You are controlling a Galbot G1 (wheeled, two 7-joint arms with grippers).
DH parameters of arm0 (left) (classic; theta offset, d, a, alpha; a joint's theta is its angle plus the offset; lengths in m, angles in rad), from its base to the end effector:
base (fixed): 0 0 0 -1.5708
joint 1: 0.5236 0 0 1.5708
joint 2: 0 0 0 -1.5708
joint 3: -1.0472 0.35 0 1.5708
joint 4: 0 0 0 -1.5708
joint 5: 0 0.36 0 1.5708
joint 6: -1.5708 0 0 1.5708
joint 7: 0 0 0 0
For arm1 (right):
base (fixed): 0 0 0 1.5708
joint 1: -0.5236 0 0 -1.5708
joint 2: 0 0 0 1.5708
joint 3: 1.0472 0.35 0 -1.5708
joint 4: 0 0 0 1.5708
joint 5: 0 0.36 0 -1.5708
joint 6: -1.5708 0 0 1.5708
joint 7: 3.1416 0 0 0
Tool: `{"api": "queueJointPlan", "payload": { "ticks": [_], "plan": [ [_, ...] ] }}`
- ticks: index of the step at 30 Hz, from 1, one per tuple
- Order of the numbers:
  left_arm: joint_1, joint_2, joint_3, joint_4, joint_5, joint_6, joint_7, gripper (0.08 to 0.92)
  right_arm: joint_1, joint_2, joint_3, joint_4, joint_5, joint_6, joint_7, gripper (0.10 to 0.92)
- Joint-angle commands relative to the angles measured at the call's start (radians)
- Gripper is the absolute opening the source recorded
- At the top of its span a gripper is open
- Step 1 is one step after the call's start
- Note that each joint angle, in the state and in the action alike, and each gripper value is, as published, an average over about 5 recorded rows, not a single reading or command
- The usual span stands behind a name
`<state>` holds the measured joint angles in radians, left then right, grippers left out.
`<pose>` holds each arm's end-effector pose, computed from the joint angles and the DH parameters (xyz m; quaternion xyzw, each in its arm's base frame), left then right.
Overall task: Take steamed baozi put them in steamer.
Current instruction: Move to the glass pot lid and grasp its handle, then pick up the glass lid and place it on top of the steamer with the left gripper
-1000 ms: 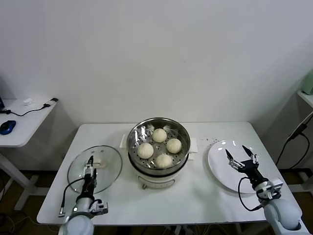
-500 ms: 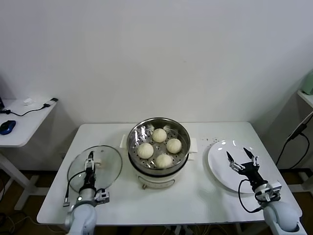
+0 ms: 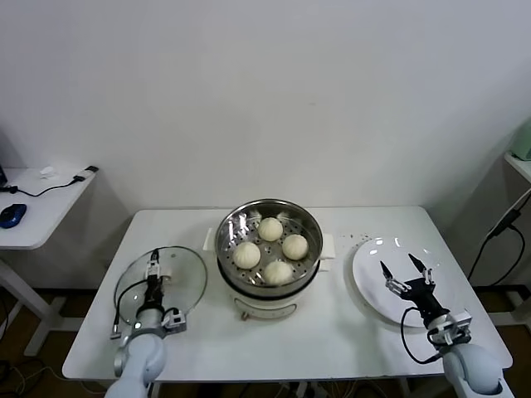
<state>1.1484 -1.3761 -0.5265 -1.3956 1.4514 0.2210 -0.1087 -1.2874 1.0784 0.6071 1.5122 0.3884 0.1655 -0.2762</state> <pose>0.3118 0.0809 -0.4385 0.0293 -0.6566 -0.7407 0.1393 0.2734 -0.2018 -0.3890 0.0986 -0.9923 0.0529 0.0537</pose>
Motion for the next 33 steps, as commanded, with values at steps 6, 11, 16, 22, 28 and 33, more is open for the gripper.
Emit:
{"api": "queueJointPlan", "payload": {
  "ticks": [6, 11, 16, 22, 28, 33],
  "plan": [
    [-0.012, 0.009, -0.004, 0.044, -0.060, -0.050, -0.009, 0.628, -0.002, 0.012, 0.013, -0.018, -0.028, 0.010, -0.022, 0.823],
    [-0.012, 0.009, -0.008, 0.048, -0.072, -0.054, -0.016, 0.481, 0.001, 0.016, 0.015, -0.021, -0.034, 0.012, -0.026, 0.823],
    [-0.010, 0.011, -0.012, 0.044, -0.074, -0.060, -0.021, 0.334, 0.007, 0.021, 0.015, -0.027, -0.035, 0.017, -0.028, 0.823],
    [0.007, 0.021, -0.020, 0.010, -0.084, -0.076, -0.026, 0.175, 0.010, 0.023, 0.016, -0.031, -0.034, 0.018, -0.030, 0.823],
    [0.064, 0.050, -0.022, -0.123, -0.130, -0.070, -0.032, 0.150, 0.017, 0.025, 0.020, -0.032, -0.028, 0.018, -0.029, 0.823],
    [0.168, 0.094, -0.042, -0.314, -0.166, -0.046, -0.029, 0.150, 0.024, 0.024, 0.027, -0.039, -0.027, 0.019, -0.029, 0.823]
  ]
}}
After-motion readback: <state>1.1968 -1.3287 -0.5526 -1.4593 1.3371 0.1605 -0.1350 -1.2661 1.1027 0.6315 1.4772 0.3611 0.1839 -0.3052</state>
